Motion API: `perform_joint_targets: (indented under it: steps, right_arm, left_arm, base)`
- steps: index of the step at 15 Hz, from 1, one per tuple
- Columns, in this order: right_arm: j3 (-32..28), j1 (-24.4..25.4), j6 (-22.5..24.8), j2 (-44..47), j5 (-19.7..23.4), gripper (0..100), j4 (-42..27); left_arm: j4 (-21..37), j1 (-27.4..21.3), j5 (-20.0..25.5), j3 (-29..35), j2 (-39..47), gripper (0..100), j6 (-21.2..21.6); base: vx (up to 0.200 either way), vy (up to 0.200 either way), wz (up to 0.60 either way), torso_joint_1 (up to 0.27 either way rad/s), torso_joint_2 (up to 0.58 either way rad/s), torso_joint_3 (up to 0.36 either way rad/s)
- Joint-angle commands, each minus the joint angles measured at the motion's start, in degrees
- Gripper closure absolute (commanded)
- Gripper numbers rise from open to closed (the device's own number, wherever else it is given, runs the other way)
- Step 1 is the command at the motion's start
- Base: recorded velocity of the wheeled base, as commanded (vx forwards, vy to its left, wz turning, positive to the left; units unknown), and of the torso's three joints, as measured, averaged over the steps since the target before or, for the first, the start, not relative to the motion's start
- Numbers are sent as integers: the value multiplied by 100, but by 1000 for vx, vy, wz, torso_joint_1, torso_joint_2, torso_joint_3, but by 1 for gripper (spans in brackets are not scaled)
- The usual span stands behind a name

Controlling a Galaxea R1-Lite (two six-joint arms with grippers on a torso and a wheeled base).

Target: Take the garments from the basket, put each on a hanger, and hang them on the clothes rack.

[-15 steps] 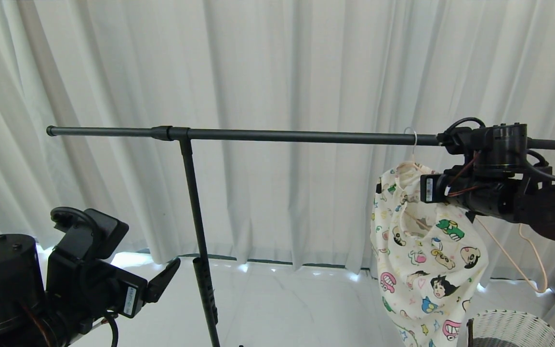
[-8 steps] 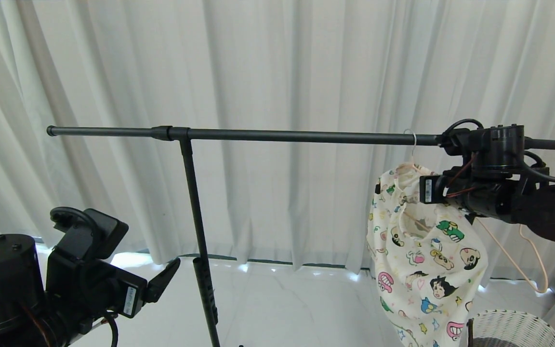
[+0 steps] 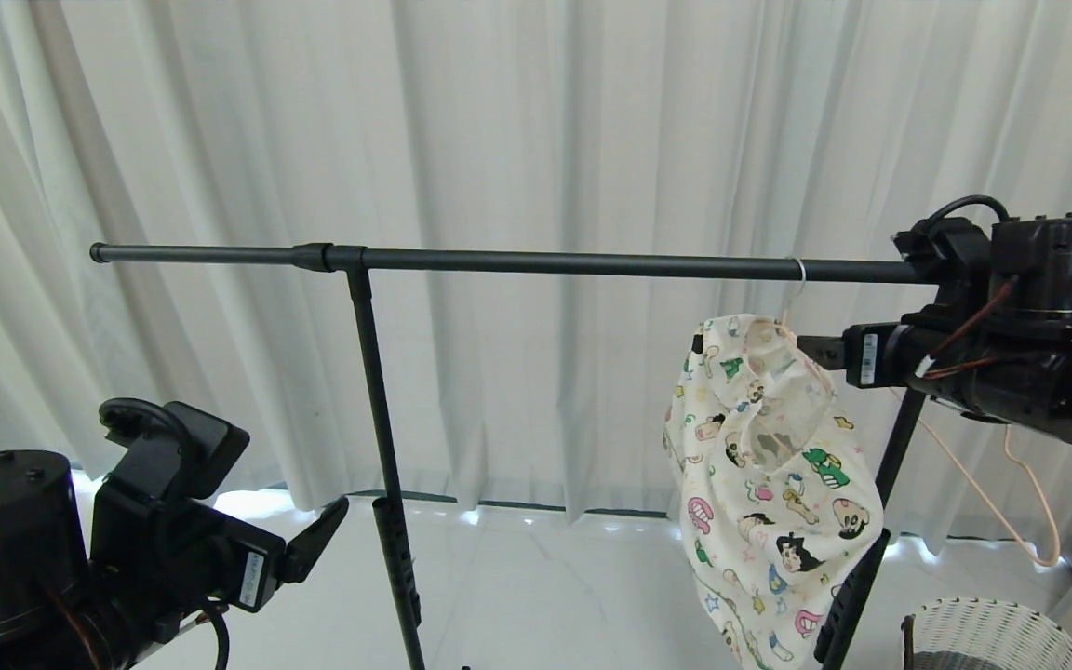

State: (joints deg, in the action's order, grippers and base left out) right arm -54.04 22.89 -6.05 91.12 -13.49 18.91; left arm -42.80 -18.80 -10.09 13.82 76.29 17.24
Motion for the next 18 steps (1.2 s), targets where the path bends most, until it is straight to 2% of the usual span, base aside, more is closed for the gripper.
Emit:
perform_joint_targets:
  steps: [1, 2, 3, 5, 7, 8, 16, 18]
  right_arm:
    - [386, -154, 156, -807, -13, 0, -528]
    - [482, -338, 464, -1211, -4, 0, -1372]
    - [517, -479, 622, -1484, -4, 0, -1908]
    - [755, -602, 763, -1756, -39, 0, -2234]
    - [1212, -778, 1369, -1993, -259, 0, -2207]
    - [1308, -866, 1519, -2037, -312, 0, -2172]
    - [1335, -1630, 1730, -2160, -320, 0, -2119]
    - [1344, -1753, 1818, -2204, -320, 0, -2119]
  left_arm:
    - [0, 25, -10, -11, -26, 0, -1]
    - [0, 34, -37, 6, -35, 0, -1]
    - [0, 25, -54, 15, -35, 0, -1]
    - [0, 25, -54, 41, -9, 0, -1]
    - [0, 34, -63, 41, -18, 0, -1]
    - [0, 34, -63, 41, -26, 0, -1]
    - [0, 34, -63, 129, 0, 0, -1]
    - [0, 175, -63, 129, 9, 0, -1]
  base:
    - [0, 0, 0, 0, 0, 0]
    - [0, 0, 0, 0, 0, 0]
    - [0, 0, 0, 0, 0, 0]
    - [0, 0, 0, 0, 0, 0]
    - [-100, 0, 0, 1, -1, 1]
    - [-200, 0, 0, 7, 2, -2]
    - [-200, 0, 0, -1, 1, 5]
    - [-200, 0, 0, 2, 0, 2]
